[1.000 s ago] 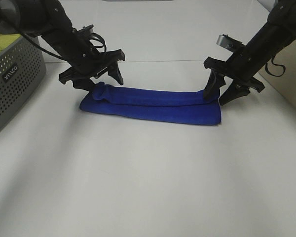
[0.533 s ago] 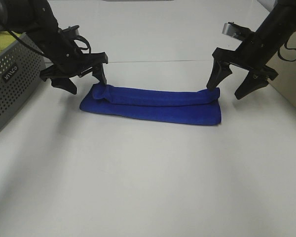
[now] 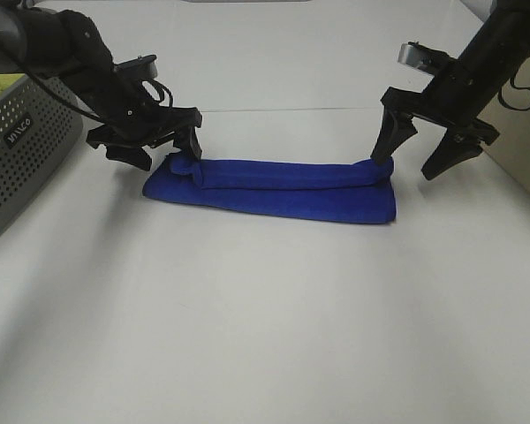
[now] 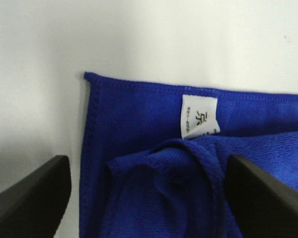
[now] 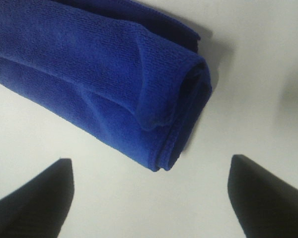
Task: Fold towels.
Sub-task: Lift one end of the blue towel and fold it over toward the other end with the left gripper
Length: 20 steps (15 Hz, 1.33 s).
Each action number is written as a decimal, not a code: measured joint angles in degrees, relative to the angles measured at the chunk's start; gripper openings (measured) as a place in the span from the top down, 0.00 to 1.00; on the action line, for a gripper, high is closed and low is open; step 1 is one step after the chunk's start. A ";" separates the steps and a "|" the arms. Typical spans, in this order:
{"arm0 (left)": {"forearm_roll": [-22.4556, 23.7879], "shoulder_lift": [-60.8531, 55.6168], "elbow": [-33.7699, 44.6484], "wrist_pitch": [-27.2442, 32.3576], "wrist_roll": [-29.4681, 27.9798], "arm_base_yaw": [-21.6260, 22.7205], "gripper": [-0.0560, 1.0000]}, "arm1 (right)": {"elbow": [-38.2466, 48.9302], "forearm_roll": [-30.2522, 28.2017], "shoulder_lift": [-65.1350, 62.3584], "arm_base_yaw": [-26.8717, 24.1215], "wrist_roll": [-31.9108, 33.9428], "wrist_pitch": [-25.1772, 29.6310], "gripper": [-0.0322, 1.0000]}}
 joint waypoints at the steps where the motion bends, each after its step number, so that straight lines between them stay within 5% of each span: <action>1: 0.00 0.06 0.00 -0.74 0.74 0.00 0.19 | 0.00 0.00 0.00 0.00 0.00 0.06 0.18; 6: -0.11 2.12 -0.23 -1.78 1.32 0.00 0.23 | 0.00 0.00 0.00 0.00 0.06 0.06 0.18; 10: -0.92 2.92 -0.52 -1.78 -0.46 -0.06 0.78 | 0.00 0.00 0.00 0.00 0.29 -0.74 0.18; 11: -0.97 2.92 -0.52 -1.78 -0.86 -0.06 0.82 | 0.00 0.00 0.00 0.00 0.34 -0.92 0.18; 14: 2.23 2.69 -2.75 3.61 -2.18 -0.06 0.82 | 0.00 0.00 0.00 0.00 0.46 -0.92 0.18; 18: 18.68 2.58 -15.76 24.98 -9.80 -0.06 0.82 | 0.00 0.00 0.00 0.00 0.46 -0.97 0.18; 20: 20.17 2.29 -23.49 27.90 -11.12 -0.06 0.82 | 0.00 0.00 0.00 0.00 0.46 -0.97 0.18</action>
